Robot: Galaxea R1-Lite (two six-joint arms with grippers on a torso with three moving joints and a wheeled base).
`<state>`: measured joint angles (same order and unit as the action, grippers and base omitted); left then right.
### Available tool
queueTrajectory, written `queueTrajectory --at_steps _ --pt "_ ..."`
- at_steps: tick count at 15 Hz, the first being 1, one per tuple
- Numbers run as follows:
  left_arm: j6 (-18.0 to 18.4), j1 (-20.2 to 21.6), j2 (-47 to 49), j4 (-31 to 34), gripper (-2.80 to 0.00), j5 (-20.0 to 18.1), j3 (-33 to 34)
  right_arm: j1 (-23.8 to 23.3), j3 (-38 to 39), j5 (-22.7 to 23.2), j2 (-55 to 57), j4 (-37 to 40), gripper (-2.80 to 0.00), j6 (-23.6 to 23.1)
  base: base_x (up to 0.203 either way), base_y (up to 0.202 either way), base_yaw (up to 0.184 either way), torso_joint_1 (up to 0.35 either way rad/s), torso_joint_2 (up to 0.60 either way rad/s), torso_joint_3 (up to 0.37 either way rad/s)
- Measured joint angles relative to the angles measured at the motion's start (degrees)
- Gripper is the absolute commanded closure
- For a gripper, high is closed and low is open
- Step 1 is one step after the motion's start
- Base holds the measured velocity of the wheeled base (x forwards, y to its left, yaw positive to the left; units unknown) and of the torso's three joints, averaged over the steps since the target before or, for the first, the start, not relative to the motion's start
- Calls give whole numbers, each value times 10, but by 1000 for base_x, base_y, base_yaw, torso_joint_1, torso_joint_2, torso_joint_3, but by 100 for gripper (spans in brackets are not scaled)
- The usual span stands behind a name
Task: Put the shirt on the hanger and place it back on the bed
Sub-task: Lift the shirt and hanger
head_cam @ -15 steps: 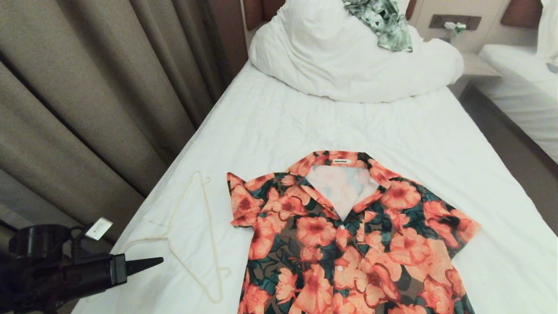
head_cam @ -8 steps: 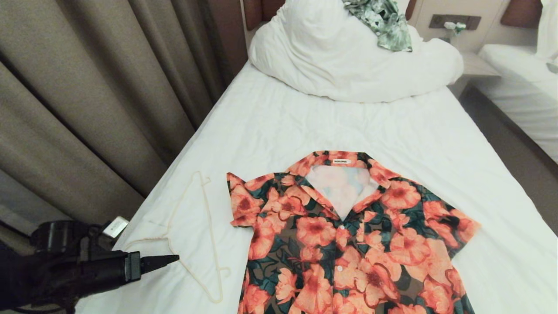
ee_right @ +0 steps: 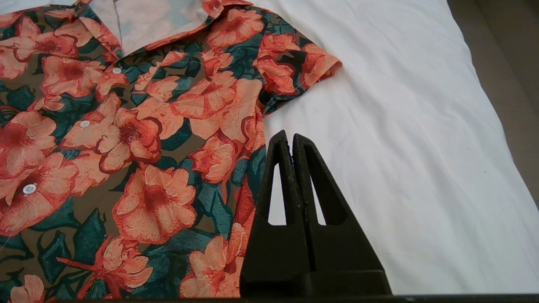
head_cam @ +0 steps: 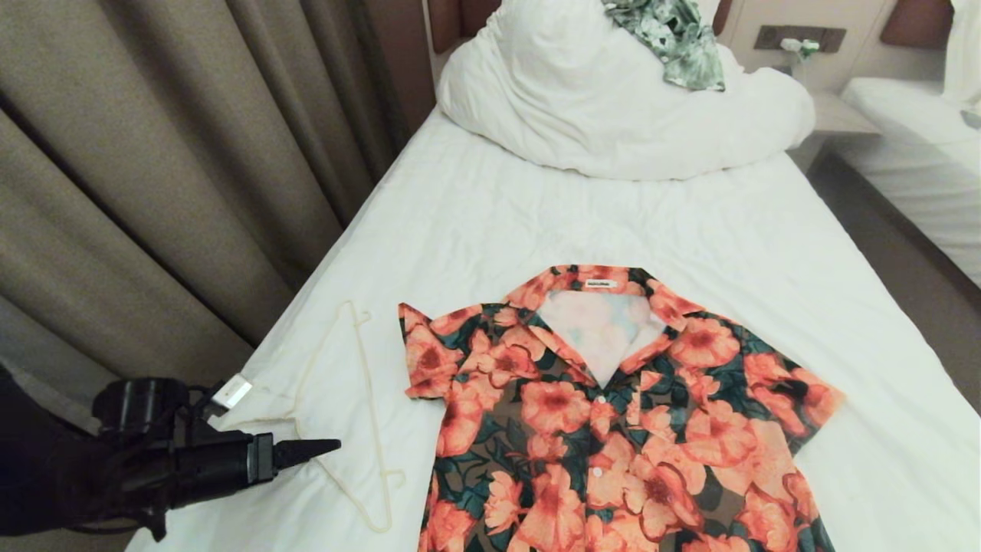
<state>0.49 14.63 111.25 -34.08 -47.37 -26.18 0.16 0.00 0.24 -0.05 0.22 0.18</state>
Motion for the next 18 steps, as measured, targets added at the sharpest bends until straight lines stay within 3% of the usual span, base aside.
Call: queueTrajectory --at_steps 9,11,14,18 --pt "-25 -28 21 -103 -280 0 34 0 0 0 0 0 0 0 0 0 0 0 0 0" --pt "-25 -32 35 -168 -280 3 59 0 0 0 0 0 0 0 0 0 0 0 0 0" --pt "-30 -50 76 -299 -280 43 101 0 0 0 0 0 0 0 0 0 0 0 0 0" --pt "-103 -118 134 -494 -280 140 148 0 0 0 0 0 0 0 0 0 0 0 0 0"
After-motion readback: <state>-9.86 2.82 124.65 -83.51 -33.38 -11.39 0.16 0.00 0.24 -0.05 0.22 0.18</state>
